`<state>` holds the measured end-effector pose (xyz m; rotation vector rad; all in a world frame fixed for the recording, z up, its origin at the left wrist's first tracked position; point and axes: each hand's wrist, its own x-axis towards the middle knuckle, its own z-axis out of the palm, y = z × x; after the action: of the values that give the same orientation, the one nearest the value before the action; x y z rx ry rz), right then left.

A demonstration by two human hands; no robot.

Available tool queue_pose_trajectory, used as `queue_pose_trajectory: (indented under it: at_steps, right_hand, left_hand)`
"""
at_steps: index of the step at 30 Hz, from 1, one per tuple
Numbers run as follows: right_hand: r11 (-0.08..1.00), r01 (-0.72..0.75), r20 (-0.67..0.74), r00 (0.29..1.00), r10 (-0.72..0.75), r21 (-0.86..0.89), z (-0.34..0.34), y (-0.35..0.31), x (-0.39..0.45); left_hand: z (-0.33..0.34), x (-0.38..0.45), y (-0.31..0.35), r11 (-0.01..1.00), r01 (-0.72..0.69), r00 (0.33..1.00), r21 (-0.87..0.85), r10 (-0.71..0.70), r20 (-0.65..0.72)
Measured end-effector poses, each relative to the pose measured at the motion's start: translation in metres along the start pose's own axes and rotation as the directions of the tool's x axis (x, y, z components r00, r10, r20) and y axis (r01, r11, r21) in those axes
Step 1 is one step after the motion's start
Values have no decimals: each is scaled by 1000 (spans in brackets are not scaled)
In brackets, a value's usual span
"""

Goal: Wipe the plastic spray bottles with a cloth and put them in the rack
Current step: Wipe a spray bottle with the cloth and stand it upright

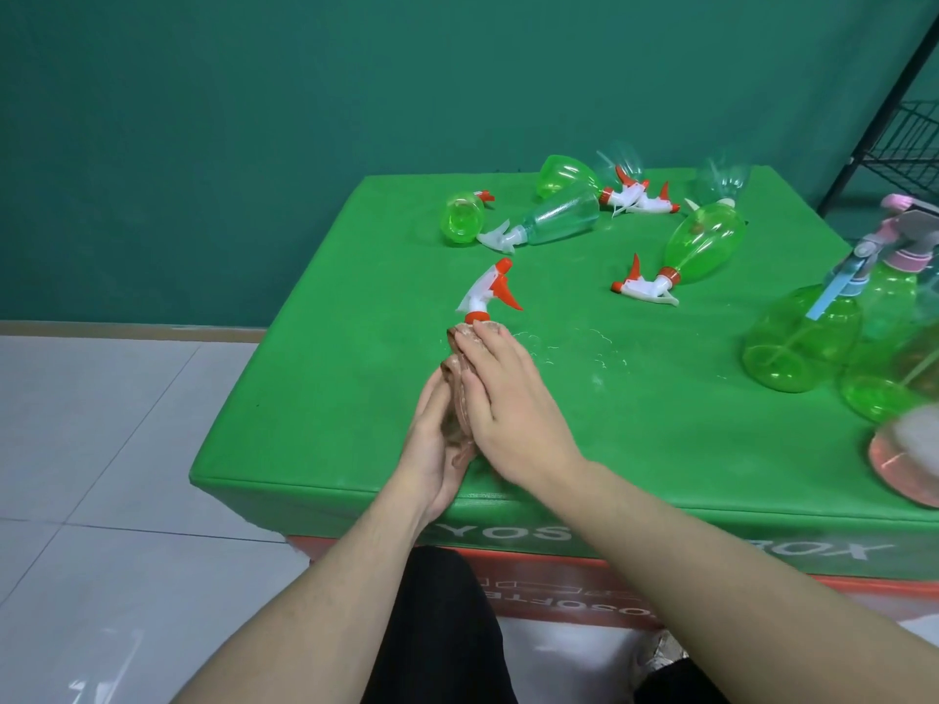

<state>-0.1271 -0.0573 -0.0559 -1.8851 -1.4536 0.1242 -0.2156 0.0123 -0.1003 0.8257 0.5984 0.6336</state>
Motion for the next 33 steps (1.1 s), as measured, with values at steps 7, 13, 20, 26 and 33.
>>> queue_pose_trajectory:
  at_steps: [7, 13, 20, 26, 33]
  right_hand:
    - [967, -226, 99, 972, 214, 122, -2, -7, 37]
    - [973, -200, 95, 977, 190, 111, 6, -8, 29]
    - [992, 41, 39, 999, -37, -116, 7, 4, -13]
    - [979, 153, 52, 988, -148, -135, 10, 11, -40]
    - [977, 178, 20, 984, -177, -121, 13, 12, -46]
  left_hand:
    - [-1, 1, 1, 996, -1, 1000, -88, -1, -21]
    - [-2, 3, 0, 997, -10, 998, -74, 6, -66]
    - [0, 3, 1, 999, 32, 992, -21, -34, -118]
    - [-3, 3, -1, 975, -45, 996, -216, 27, -86]
    - [1, -2, 1, 985, 6, 996, -171, -21, -86]
